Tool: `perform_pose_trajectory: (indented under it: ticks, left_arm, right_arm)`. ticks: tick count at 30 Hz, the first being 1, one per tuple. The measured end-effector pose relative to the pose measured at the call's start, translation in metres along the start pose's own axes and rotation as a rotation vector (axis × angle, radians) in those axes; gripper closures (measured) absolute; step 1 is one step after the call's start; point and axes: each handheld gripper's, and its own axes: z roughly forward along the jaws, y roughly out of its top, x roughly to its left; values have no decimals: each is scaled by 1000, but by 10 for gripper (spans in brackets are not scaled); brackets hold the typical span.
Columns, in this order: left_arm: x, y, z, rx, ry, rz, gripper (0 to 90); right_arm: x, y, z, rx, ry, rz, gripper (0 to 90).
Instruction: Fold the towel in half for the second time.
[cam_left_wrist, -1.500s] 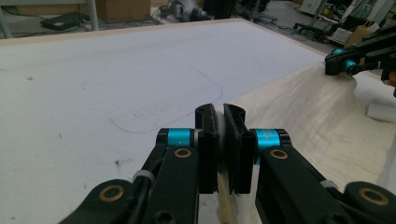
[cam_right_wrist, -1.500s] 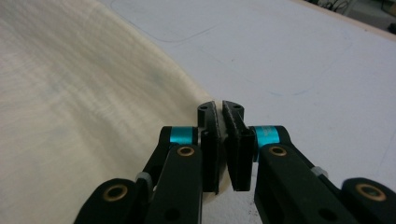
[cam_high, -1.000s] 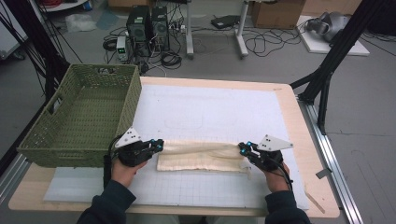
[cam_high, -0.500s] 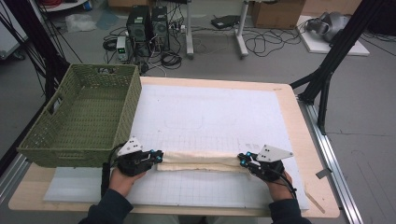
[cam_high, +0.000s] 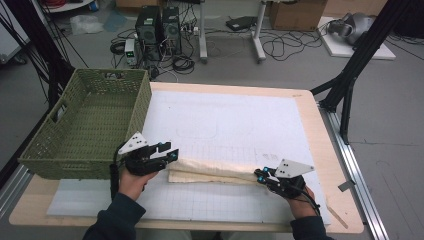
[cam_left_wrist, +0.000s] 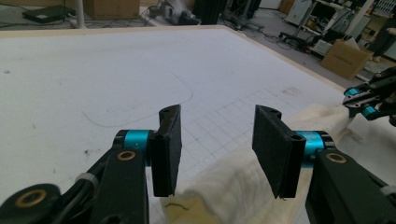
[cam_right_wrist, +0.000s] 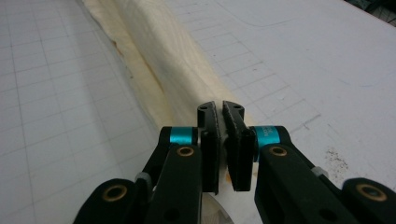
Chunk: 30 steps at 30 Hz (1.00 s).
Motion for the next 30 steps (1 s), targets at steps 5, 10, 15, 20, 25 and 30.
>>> perform_pose_trajectory:
  ticks: [5, 10, 15, 20, 25, 30]
  left_arm:
    - [-9, -18, 14, 124, 8, 32, 598]
    - [-14, -29, 21, 196, 22, 44, 612]
    - [-17, -32, 18, 209, 31, 63, 612]
    - [-16, -34, 19, 222, 36, 65, 609]
    - [-15, -35, 18, 233, 39, 64, 608]
    - [-15, -36, 20, 256, 47, 67, 616]
  right_arm:
    - [0, -1, 0, 13, 5, -1, 852]
    - [-2, 0, -8, -36, 3, 49, 726]
    - [-4, 18, -29, -217, -61, 192, 527]
    - [-1, 25, -20, -202, -84, 259, 523]
    - [10, 15, 17, -1, -59, 237, 566]
    - [8, 3, 34, 123, -86, 215, 582]
